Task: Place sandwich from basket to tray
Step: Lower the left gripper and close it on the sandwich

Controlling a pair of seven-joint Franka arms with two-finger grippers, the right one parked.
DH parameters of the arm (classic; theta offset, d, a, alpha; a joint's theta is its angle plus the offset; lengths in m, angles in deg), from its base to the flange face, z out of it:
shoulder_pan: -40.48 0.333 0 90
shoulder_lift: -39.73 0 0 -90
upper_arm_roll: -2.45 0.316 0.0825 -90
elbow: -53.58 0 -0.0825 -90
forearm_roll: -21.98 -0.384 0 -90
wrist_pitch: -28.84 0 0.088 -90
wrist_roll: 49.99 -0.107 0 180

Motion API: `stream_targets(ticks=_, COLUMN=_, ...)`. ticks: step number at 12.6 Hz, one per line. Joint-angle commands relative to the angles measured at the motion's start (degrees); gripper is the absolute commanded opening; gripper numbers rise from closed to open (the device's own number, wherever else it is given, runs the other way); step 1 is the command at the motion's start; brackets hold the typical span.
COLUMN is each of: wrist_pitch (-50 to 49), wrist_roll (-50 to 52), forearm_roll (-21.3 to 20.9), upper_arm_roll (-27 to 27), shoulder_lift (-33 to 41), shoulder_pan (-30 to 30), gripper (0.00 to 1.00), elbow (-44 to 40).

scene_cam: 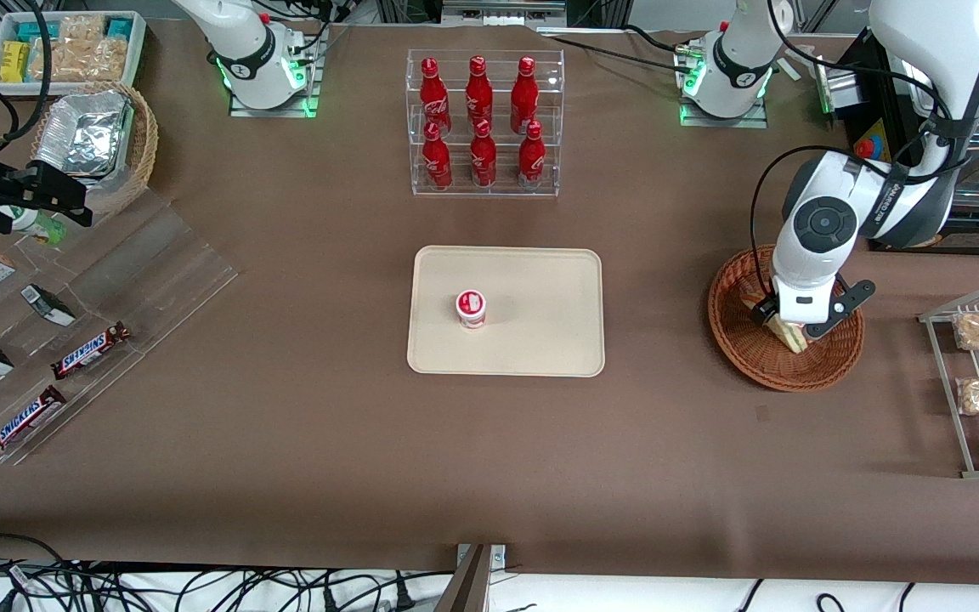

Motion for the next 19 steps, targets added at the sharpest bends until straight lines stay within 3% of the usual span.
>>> stream_targets(ticks=1, wrist_pitch=1.16, wrist_roll=0.30, forearm_roll=1.10, upper_arm_roll=-0.23, shoulder_lift=-0.24, shoulder_pan=0.36, gripper=1.00, elbow=-0.23)
stream_targets(ticks=3, wrist_pitch=1.26, wrist_roll=1.18, forearm_roll=1.01, upper_arm_roll=-0.23, shoulder_lift=-0.33, shoulder_pan=0.45, gripper=0.99, elbow=-0.06)
stream_targets(ticks=7, wrist_pitch=1.52, wrist_roll=1.27, forearm_roll=0.57, upper_arm_roll=-0.23, shoulder_lift=-0.33, shoulder_pan=0.53, gripper=0.64, elbow=0.47)
stream_targets(ticks=12, wrist_pitch=0.91, wrist_roll=0.40, forearm_roll=0.48, upper_arm_roll=-0.32, shoulder_lift=0.02, shoulder_pan=0.53, gripper=0.43, elbow=0.21)
stream_targets(ticks=16, wrist_pitch=-0.32, wrist_roll=-4.87, forearm_roll=0.66, upper_arm_roll=-0.67, shoulder_lift=1.16, shoulder_pan=0.45, gripper=0.37, elbow=-0.23)
stream_targets(ticks=19, wrist_pitch=-5.49, wrist_roll=-12.41, forearm_roll=3.98, upper_arm_roll=-1.02, shoulder_lift=1.95, shoulder_pan=0.27, gripper=0.37, elbow=-3.47)
